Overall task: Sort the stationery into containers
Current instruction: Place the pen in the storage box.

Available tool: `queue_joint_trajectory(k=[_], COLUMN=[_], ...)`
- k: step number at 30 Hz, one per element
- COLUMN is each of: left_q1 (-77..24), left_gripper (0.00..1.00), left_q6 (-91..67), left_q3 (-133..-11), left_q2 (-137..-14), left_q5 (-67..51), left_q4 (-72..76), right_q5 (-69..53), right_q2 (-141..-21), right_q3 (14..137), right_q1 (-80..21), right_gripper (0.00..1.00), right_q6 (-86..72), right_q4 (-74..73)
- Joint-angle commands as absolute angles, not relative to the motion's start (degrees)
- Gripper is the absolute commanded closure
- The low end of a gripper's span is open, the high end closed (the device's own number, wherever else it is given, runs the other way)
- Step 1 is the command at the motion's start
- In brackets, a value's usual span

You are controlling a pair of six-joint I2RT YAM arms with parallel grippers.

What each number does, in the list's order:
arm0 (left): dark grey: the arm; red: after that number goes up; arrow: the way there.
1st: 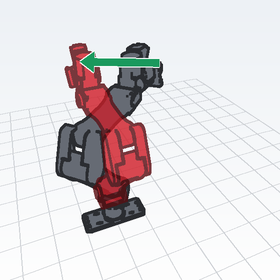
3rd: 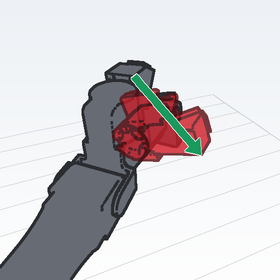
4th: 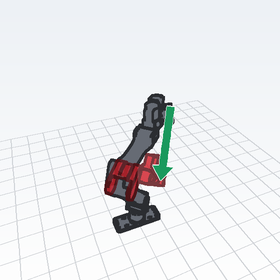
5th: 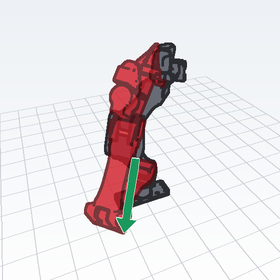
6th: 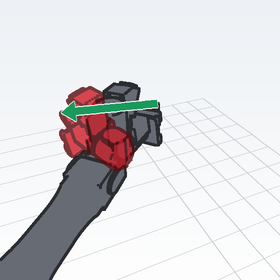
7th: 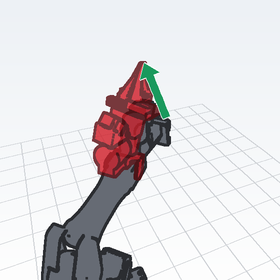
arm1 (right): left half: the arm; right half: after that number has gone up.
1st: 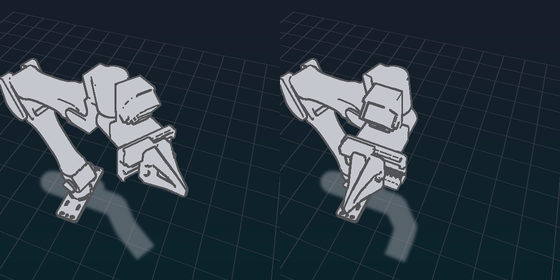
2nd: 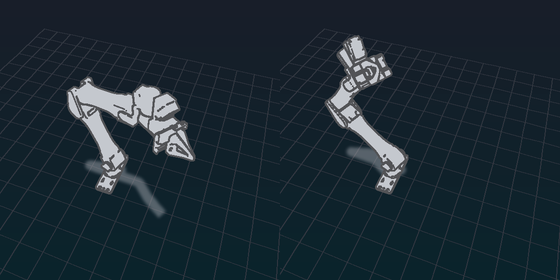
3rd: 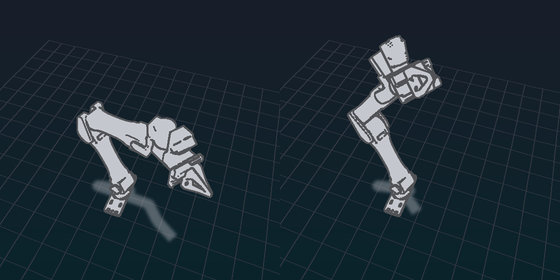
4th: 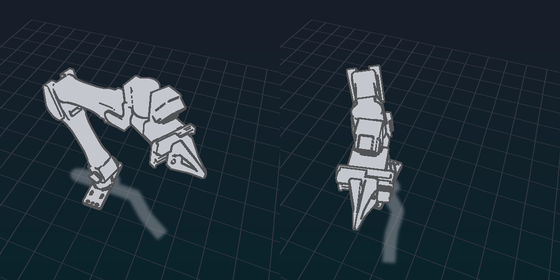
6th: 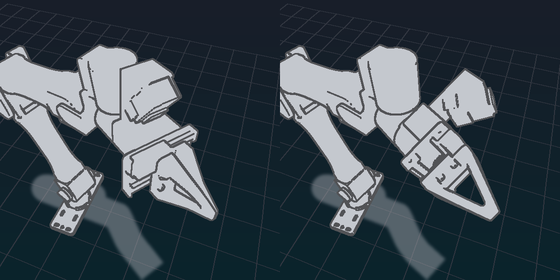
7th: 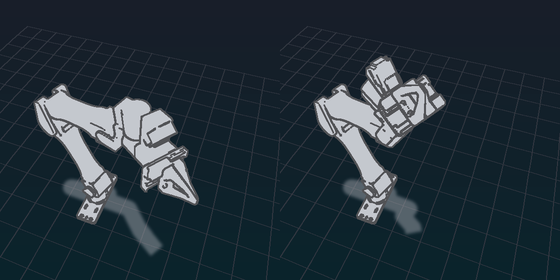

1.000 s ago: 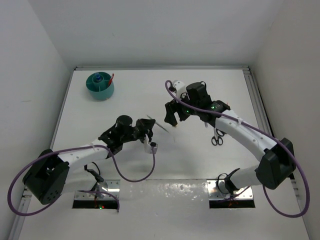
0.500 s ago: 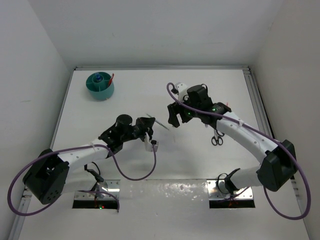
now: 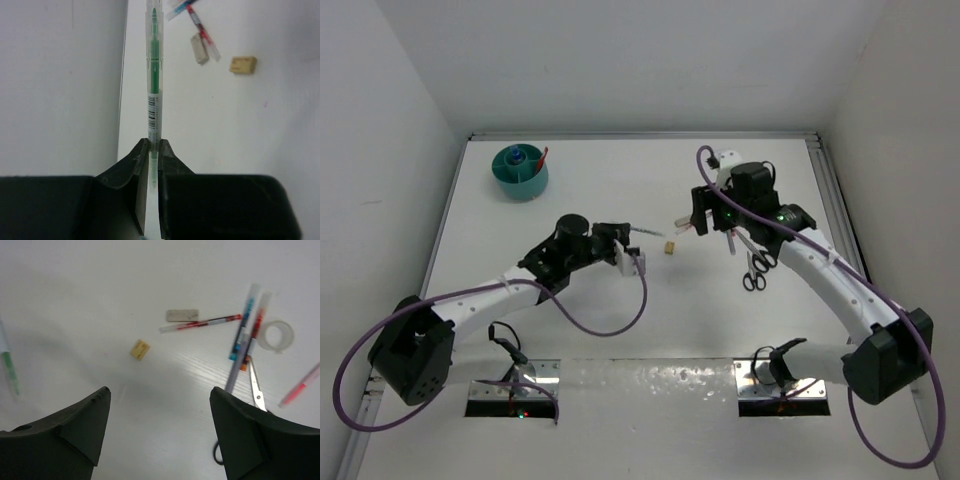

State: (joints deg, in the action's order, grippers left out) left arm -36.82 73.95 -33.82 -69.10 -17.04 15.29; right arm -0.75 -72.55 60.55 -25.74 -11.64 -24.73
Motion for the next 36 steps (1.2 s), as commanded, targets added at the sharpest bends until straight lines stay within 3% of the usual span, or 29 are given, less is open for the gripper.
queue_joint_trajectory(k=[1,7,15,23,26,30,36], left_q1=[-36.6,-29.3,-11.7,4.2,8.9,10.8,12.0], left_gripper=[1.00,1.00,1.00,1.00,1.00,1.00,1.00], left_q6=[47.1,15.8,-2.3,-4.0,-3.3,3.8,10.8], left_q3=[-43.4,-52.5,-66.2,-70.0,-72.4,-73.1,-72.6], left_q2=[-70.4,-71.1,-75.8,-84.3,-91.7,-100.2,-106.4], left_q5=[-12.2,-6.1,-6.1,-11.9,-21.8,-29.5,-34.2], left_q4=[13.5,7.6,3.4,12.5,19.6,29.3,37.3], right_q5=[6.3,5.9,-2.3,-9.5,-8.9,-7.0,-4.6], right_q2=[-69.4,-66.1,-68.8,-81.5,-88.8,-99.5,-106.5], right_q3=[60.9,57.7,58.4,68.4,75.3,89.0,97.8], right_q1=[-22.9,-20.5,-20.2,-20.2,-19.8,-19.4,-19.3], right_gripper=[0.21,0.20,0.20,0.20,0.20,0.21,0.21], right_q6=[-15.2,-16.3,-15.7,-12.8,-11.7,-14.6,-13.4], right_q4=[-26.5,-21.6,-14.3,-11.2,-10.3,-14.7,-18.9])
